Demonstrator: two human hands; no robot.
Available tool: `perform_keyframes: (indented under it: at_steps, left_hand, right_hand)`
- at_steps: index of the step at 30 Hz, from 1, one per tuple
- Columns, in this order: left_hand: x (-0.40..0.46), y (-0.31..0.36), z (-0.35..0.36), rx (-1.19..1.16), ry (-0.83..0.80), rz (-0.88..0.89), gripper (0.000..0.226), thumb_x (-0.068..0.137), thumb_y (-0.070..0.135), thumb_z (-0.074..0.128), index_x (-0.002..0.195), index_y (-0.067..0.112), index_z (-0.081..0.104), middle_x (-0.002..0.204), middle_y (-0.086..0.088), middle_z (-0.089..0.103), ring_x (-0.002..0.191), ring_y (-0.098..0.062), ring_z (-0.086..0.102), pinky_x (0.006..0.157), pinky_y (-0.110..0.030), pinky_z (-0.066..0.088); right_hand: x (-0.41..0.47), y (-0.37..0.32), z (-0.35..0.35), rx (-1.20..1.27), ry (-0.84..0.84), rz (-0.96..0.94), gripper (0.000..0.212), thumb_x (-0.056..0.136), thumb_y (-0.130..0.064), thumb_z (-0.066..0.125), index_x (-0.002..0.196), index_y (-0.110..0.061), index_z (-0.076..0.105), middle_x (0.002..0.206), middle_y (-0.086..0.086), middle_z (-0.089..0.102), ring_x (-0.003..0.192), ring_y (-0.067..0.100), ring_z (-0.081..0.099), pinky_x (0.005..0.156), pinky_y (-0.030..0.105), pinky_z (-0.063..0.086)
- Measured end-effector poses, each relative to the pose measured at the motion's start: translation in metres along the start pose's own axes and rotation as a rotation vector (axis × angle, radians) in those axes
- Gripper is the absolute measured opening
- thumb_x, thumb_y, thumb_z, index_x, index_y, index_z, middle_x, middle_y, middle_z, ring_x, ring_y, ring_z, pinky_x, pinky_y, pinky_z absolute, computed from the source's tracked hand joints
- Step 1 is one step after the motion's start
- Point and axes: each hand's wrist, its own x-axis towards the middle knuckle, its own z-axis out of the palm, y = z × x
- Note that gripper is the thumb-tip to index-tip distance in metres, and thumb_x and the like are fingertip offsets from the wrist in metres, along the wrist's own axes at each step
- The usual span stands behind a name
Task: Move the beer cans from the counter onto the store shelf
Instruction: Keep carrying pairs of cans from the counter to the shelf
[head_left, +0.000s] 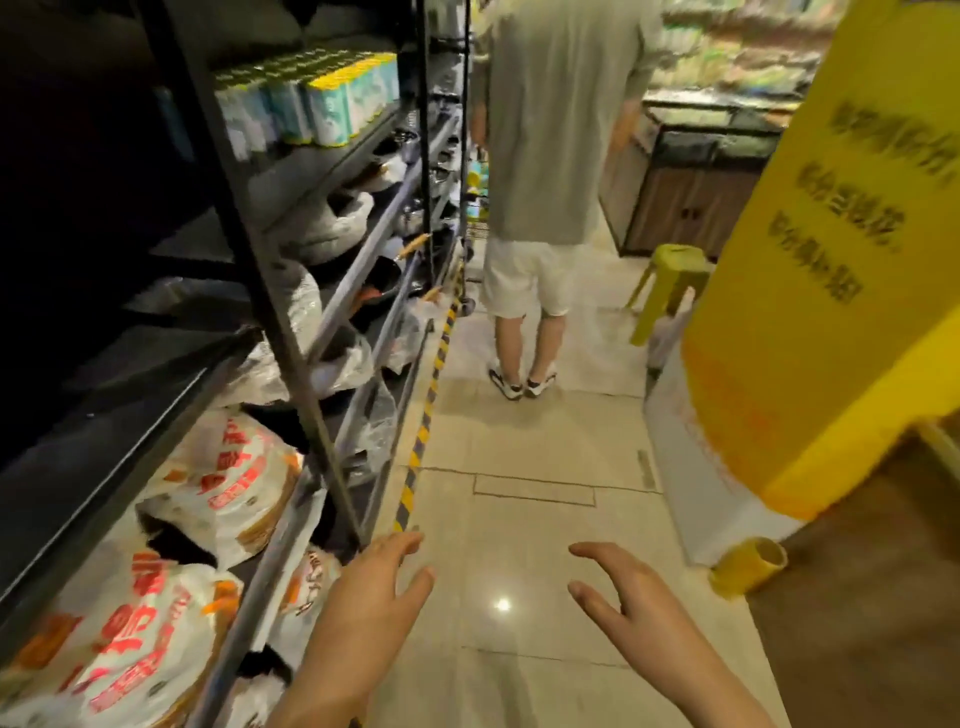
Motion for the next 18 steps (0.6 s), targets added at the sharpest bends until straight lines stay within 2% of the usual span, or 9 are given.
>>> perform_keyframes:
  at_steps: [2,4,5,8,9,13,15,18]
  left_hand:
    - [-0.002,0.040,0.044,-0.008,-0.095,0.089,0.039,0.092,0.033,0.055,0.130,0.025,0.050,0.123,0.014,0.055,0.109,0.001,0.049,0.090,-0.016,0.037]
    - [-0.006,0.073,0.081,-0.030,-0.180,0.151,0.038,0.090,0.031,0.057,0.127,0.024,0.053,0.120,0.012,0.057,0.111,-0.003,0.052,0.093,-0.019,0.039]
    - [-0.010,0.098,0.108,-0.038,-0.230,0.195,0.037,0.089,0.030,0.058,0.125,0.024,0.055,0.118,0.012,0.058,0.112,-0.004,0.054,0.095,-0.021,0.040]
    - [-0.036,0.170,0.183,-0.068,-0.372,0.340,0.031,0.089,0.029,0.059,0.120,0.026,0.058,0.114,0.013,0.059,0.109,-0.004,0.055,0.092,-0.020,0.040]
    - [-0.047,0.194,0.206,-0.073,-0.430,0.392,0.031,0.090,0.030,0.058,0.121,0.026,0.057,0.115,0.013,0.059,0.109,-0.003,0.054,0.093,-0.019,0.039]
    - [-0.090,0.271,0.287,-0.059,-0.640,0.515,0.033,0.091,0.033,0.055,0.124,0.028,0.054,0.121,0.014,0.056,0.111,-0.002,0.051,0.098,-0.021,0.039]
    - [-0.107,0.299,0.318,-0.044,-0.720,0.578,0.033,0.092,0.033,0.055,0.124,0.030,0.054,0.119,0.018,0.054,0.109,0.000,0.049,0.094,-0.017,0.036]
    - [-0.118,0.330,0.350,-0.026,-0.807,0.612,0.032,0.092,0.031,0.055,0.124,0.032,0.053,0.118,0.018,0.054,0.109,0.001,0.049,0.094,-0.016,0.036]
  right_hand:
    - [-0.043,0.040,-0.028,0.020,0.047,0.112,0.036,0.095,-0.044,0.046,0.131,-0.038,0.042,0.125,-0.029,0.041,0.093,-0.010,0.044,0.080,0.003,0.033]
    - [-0.081,0.075,-0.051,0.026,0.092,0.212,0.036,0.095,-0.045,0.045,0.130,-0.039,0.041,0.124,-0.031,0.040,0.082,-0.016,0.042,0.080,-0.001,0.032]
    - [-0.109,0.100,-0.065,0.034,0.143,0.280,0.036,0.095,-0.045,0.045,0.130,-0.040,0.042,0.124,-0.032,0.040,0.083,-0.017,0.042,0.081,0.000,0.031]
    - [-0.192,0.163,-0.101,0.110,0.300,0.492,0.033,0.093,-0.047,0.047,0.126,-0.042,0.044,0.122,-0.030,0.043,0.107,-0.010,0.043,0.086,0.008,0.033]
    - [-0.219,0.180,-0.110,0.133,0.350,0.563,0.032,0.093,-0.047,0.048,0.124,-0.042,0.044,0.121,-0.030,0.045,0.109,-0.007,0.044,0.085,0.009,0.035]
    - [-0.308,0.229,-0.132,0.200,0.528,0.776,0.030,0.089,-0.050,0.050,0.118,-0.044,0.047,0.123,-0.023,0.052,0.107,0.002,0.052,0.088,0.019,0.042]
    - [-0.337,0.246,-0.137,0.238,0.574,0.854,0.026,0.092,-0.045,0.051,0.118,-0.043,0.047,0.124,-0.023,0.050,0.109,-0.002,0.047,0.087,0.016,0.039]
    - [-0.357,0.268,-0.148,0.262,0.614,0.920,0.026,0.093,-0.041,0.051,0.118,-0.041,0.049,0.121,-0.024,0.051,0.101,-0.003,0.049,0.081,0.011,0.035]
